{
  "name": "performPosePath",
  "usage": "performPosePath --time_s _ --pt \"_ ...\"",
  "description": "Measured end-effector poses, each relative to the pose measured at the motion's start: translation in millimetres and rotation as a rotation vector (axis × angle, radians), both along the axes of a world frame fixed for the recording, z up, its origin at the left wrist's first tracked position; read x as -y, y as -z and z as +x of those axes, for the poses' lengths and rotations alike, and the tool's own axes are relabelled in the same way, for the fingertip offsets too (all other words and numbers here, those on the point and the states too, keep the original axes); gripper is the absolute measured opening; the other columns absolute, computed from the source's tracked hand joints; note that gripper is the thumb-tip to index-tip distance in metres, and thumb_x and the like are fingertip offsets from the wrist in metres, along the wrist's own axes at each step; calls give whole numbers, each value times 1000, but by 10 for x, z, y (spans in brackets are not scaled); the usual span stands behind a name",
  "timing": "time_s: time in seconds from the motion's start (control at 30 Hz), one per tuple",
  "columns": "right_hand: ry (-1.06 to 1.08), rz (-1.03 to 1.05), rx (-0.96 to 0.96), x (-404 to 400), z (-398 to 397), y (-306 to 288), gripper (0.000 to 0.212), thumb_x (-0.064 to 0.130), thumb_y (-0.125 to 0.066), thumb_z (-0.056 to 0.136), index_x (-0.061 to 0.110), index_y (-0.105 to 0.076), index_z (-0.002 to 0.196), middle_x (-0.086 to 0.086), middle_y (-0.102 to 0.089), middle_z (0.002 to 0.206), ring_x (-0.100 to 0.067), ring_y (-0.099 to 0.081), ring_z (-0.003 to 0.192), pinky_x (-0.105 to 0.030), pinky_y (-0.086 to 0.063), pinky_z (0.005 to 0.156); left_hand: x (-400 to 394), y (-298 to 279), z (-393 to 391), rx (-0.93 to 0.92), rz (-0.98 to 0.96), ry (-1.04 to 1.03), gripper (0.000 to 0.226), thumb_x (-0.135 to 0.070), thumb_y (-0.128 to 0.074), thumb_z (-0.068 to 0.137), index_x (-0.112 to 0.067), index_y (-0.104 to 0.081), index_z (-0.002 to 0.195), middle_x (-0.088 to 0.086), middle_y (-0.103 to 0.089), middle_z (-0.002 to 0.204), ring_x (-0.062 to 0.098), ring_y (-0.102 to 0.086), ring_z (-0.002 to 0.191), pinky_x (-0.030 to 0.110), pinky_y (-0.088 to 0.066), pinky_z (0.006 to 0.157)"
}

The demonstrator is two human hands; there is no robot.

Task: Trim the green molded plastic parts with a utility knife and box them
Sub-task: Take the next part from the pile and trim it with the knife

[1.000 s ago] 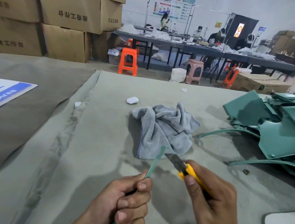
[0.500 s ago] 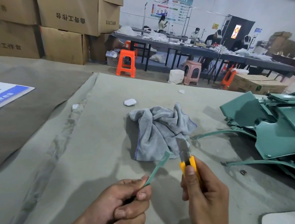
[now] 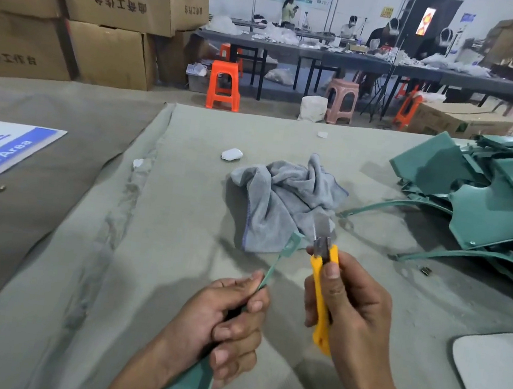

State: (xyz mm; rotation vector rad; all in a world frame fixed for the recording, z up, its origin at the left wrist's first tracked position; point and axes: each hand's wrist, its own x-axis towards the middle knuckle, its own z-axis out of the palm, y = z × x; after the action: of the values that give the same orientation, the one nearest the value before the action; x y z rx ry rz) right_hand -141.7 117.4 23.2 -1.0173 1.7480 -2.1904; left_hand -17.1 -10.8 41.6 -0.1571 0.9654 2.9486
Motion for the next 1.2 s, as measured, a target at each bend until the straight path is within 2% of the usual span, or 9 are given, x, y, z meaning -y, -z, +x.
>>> performPosePath --time_s 0.23,0.37,0.53,0.67,0.83,0.93,1.03,1.1,1.2 --pt "55 56 5 55 28 45 24 32 -55 106 21 -75 98 -9 -49 56 -18 -45 46 -22 -40 48 -19 8 7 2 44 -24 32 -25 -51 96 -9 -55 69 -3 -35 37 7 -41 24 15 -37 29" --pt "-40 19 2 42 70 31 28 40 -57 105 19 -75 104 -7 -52 57 -19 -47 46 -22 -41 49 -33 24 4 -21 61 -3 31 -24 -51 96 -8 -56 69 -3 -36 37 8 -42 24 15 -38 29" --pt "3 93 130 90 50 32 25 39 -60 100 20 -75 96 -7 -50 58 -20 -44 46 -25 -39 45 49 53 31 -125 97 30 28 -22 -70 94 -6 -57 74 -2 -38 39 10 -49 28 19 -43 31" --pt "-273 -55 448 60 67 -36 29 37 -61 102 12 -76 102 -14 -50 60 -21 -43 42 -26 -40 43 5 38 10 -196 66 39 37 -25 -38 106 -8 -56 77 -1 -30 42 7 -53 33 19 -40 35" --pt "-445 -171 495 81 169 -151 61 62 -87 71 10 -74 100 -9 -46 58 -20 -46 43 -27 -35 44 -186 51 -24 -58 -220 -51 36 -37 -55 94 -10 -59 70 0 -38 40 11 -43 26 16 -38 35" --pt "-372 -165 482 -5 78 -224 44 41 -96 67 14 -78 95 -4 -43 55 -14 -38 38 -23 -35 40 -221 78 -23 22 -381 -54 38 -37 -59 98 -9 -64 73 7 -44 45 17 -47 31 21 -42 39" --pt "-379 -104 441 -45 20 -219 24 19 -86 74 14 -78 96 -3 -46 54 -14 -39 37 -22 -38 40 -270 89 -42 75 -476 -44 36 -30 -51 97 -6 -69 77 10 -51 54 18 -49 39 24 -46 44" --pt "-383 -100 423 -31 18 -190 27 26 -86 75 14 -77 98 -3 -47 55 -13 -39 38 -22 -37 41 -308 91 -64 128 -418 -101 34 -31 -53 92 -10 -64 68 5 -37 51 13 -32 35 20 -36 39" --pt "-440 -127 476 -40 -16 -149 48 55 -87 76 14 -75 97 -7 -50 63 -14 -41 41 -23 -38 43 -331 74 -72 131 -389 -170 40 -34 -50 95 -16 -50 60 0 -19 53 7 -16 37 16 -25 38"
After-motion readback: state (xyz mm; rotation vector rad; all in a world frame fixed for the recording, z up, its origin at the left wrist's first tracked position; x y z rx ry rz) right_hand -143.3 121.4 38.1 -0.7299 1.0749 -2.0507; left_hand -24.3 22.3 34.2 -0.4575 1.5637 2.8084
